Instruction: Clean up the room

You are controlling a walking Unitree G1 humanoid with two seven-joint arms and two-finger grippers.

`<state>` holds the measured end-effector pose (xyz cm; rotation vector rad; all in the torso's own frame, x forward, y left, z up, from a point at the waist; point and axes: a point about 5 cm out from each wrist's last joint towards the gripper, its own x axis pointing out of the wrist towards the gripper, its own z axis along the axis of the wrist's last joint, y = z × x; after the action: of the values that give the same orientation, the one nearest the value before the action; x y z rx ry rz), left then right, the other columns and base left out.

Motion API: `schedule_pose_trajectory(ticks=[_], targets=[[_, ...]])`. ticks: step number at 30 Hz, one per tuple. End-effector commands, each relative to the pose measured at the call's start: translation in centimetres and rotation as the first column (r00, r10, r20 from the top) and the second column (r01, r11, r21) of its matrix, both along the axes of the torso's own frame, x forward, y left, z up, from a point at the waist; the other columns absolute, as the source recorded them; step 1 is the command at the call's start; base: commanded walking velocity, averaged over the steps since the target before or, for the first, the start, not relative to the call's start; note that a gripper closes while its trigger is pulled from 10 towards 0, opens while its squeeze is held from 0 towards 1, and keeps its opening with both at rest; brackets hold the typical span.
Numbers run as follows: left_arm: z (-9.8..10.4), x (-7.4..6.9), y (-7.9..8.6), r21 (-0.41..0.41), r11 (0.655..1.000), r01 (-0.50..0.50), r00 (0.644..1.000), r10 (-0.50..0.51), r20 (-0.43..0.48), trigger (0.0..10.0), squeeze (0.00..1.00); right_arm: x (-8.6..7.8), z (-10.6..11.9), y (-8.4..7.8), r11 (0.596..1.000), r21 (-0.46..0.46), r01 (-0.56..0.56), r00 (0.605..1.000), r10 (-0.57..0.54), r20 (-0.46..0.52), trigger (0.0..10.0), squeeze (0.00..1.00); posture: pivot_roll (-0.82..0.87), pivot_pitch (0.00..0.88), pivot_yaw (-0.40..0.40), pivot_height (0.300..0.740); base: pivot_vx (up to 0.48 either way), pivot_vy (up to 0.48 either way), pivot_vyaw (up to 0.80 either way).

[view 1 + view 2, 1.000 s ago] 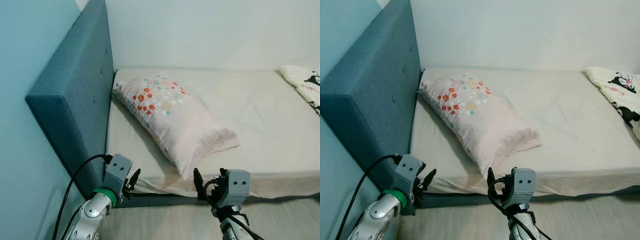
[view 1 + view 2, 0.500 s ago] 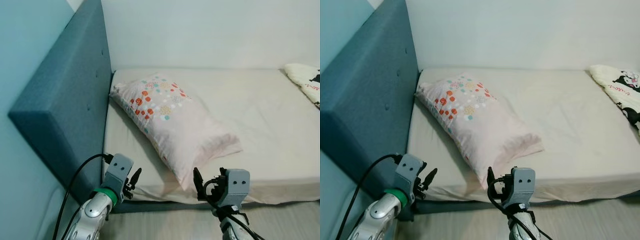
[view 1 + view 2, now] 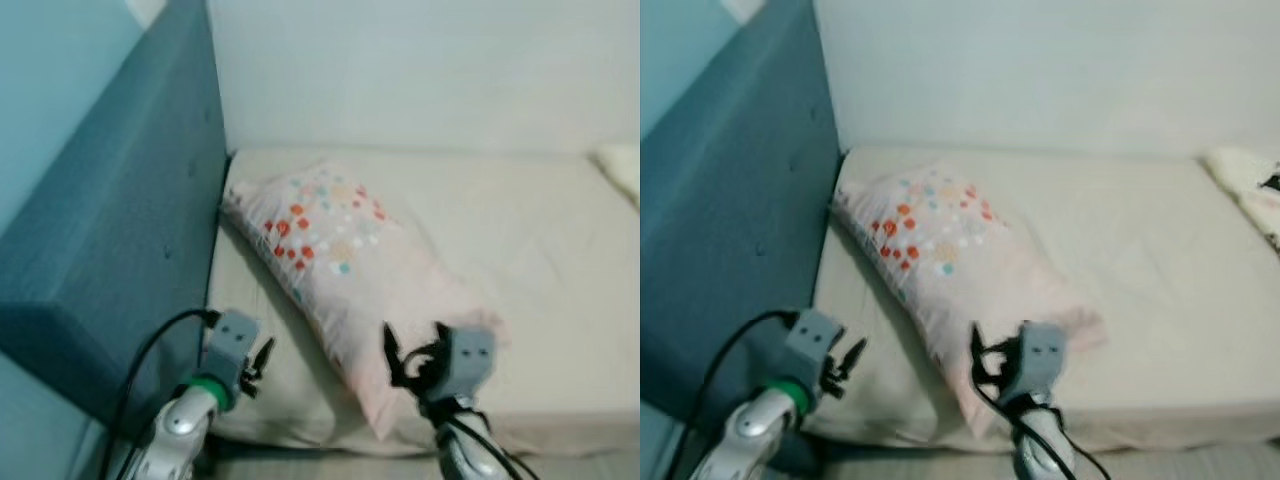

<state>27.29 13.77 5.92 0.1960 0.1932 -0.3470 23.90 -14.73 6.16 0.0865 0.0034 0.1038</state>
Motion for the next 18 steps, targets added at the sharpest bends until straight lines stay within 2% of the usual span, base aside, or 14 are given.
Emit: schedule_pose_trajectory(ticks=[1, 18], targets=[[-0.70, -0.62, -0.53, -0.003, 1.000, 0.022, 0.999, -0.022, -0.027, 10.0, 0.00, -0.64, -1.03, -0.63, 1.000, -0.005, 0.027, 0.998, -0.027, -0.048, 10.0, 0.00, -0.01, 0.012, 0.011, 0.740, 0.000, 0.000, 0.00], [-0.73, -0.53, -0.49, -0.004, 1.000, 0.022, 0.999, -0.023, -0.029, 10.0, 0.00, -0.61, -1.01, -0.48, 1.000, -0.004, 0.020, 0.999, -0.020, -0.045, 10.0, 0.00, -0.01, 0.013, 0.015, 0.740, 0.000, 0.000, 0.00]])
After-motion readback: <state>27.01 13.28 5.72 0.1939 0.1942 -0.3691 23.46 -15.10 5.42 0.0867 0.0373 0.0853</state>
